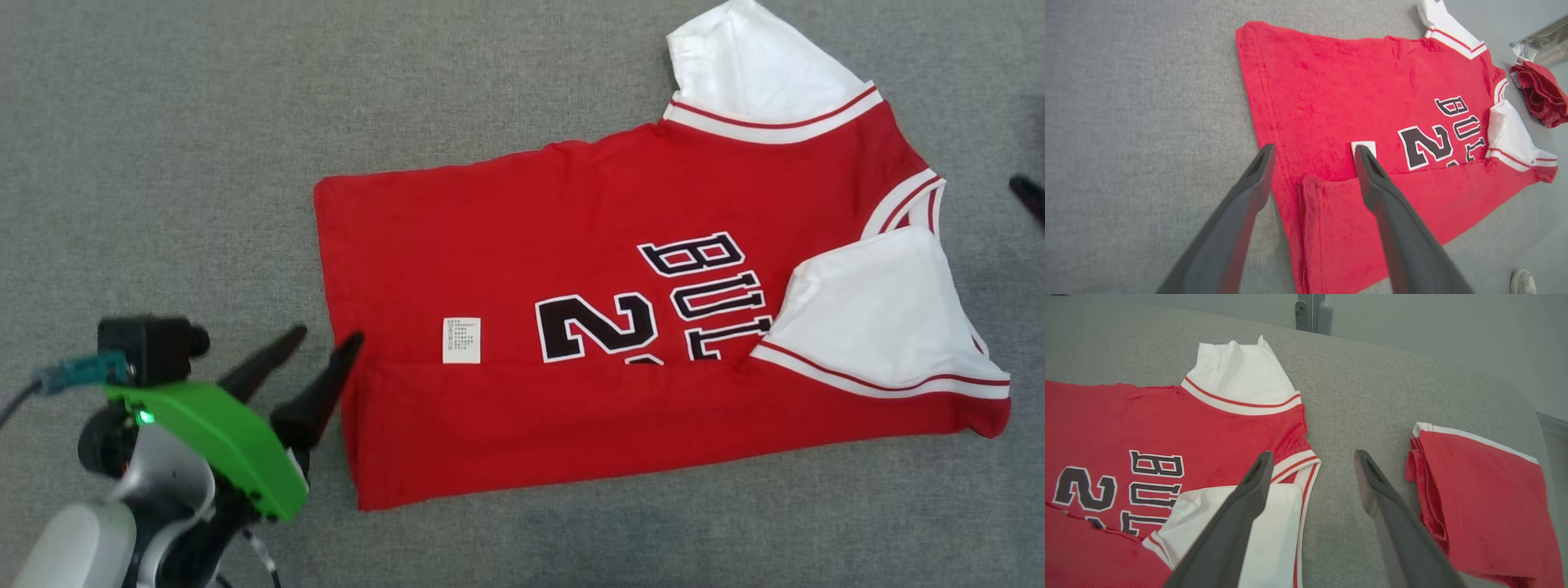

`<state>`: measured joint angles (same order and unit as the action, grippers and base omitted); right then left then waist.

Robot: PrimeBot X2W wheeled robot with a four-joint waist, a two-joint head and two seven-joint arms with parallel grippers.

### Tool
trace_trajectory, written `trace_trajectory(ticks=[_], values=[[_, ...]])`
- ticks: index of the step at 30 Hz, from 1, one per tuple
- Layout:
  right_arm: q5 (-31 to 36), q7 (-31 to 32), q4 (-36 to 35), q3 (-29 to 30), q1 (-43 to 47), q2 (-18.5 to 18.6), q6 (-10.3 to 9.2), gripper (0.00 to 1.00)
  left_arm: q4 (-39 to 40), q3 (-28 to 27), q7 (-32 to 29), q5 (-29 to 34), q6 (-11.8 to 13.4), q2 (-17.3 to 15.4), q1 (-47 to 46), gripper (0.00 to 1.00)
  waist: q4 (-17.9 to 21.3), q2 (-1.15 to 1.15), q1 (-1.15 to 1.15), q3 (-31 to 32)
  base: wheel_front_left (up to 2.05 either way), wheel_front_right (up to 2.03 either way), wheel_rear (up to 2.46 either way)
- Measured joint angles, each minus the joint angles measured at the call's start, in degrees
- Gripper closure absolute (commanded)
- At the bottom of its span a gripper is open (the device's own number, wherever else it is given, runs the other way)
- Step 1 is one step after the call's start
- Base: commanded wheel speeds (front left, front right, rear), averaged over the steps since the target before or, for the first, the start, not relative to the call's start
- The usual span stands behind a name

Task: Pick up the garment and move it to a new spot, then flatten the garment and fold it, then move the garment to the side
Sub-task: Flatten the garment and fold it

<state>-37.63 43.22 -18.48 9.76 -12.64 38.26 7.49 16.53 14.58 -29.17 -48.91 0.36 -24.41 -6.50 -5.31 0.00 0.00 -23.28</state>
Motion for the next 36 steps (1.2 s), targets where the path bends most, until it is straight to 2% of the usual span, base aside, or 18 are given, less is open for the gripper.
trace_trajectory(ticks=[3, 5, 8, 13, 17, 23, 29, 36], values=[[2.22, 3.14, 1.80, -3.23, -9.49, 1.98, 0.00, 0.00, -4.71, 1.18, 0.49, 5.47, 1.79, 1.21, -10.32, 0.00, -0.55, 0.00, 0.00, -2.37, 0.00, 0.00, 0.00], [3.03, 4.92, 4.26, -5.57, -16.22, 2.08, -0.01, 0.00, -9.01, 3.21, 1.03, 7.87, 2.13, 3.59, -16.99, 0.00, -1.30, 0.00, 0.00, -4.14, 0.00, 0.00, 0.00], [5.37, 6.67, 8.92, -10.20, -25.72, 1.74, -0.01, 0.00, -15.62, 5.69, 1.56, 9.49, 1.47, 7.38, -24.63, 0.00, -3.13, 0.00, 0.01, -6.89, 0.00, 0.00, 0.00], [9.68, 6.35, 18.72, -17.20, -37.00, -1.82, 0.00, 0.00, -23.24, 8.40, 2.32, 11.07, -0.92, 9.27, -31.20, 0.00, -7.12, 0.00, 0.01, -10.92, 0.00, 0.00, 0.00], [11.32, 5.06, 24.14, -21.45, -40.99, -2.36, 0.00, 0.00, -25.07, 9.77, 2.61, 11.16, -2.87, 10.47, -33.46, 0.00, -10.43, 0.00, 0.01, -13.22, 0.00, 0.00, 0.00], [12.00, 2.49, 28.70, -24.16, -44.15, -1.09, 0.00, 0.00, -26.38, 9.82, 2.53, 10.01, -3.93, 11.00, -35.24, 0.00, -13.49, 0.00, 0.01, -16.18, 0.00, 0.00, 0.00], [11.87, 1.53, 30.07, -25.40, -46.80, 0.29, 0.03, 0.00, -26.86, 9.69, 2.36, 9.10, -4.41, 11.18, -36.36, 0.00, -13.75, 0.00, 0.01, -17.56, 0.00, 0.00, 0.00], [11.80, 0.88, 32.65, -26.30, -47.91, 0.09, 0.07, 0.00, -27.64, 10.25, 1.47, 7.87, -5.15, 11.22, -37.16, 0.00, -12.95, 0.00, 0.00, -17.62, 0.00, 0.00, 0.00]])
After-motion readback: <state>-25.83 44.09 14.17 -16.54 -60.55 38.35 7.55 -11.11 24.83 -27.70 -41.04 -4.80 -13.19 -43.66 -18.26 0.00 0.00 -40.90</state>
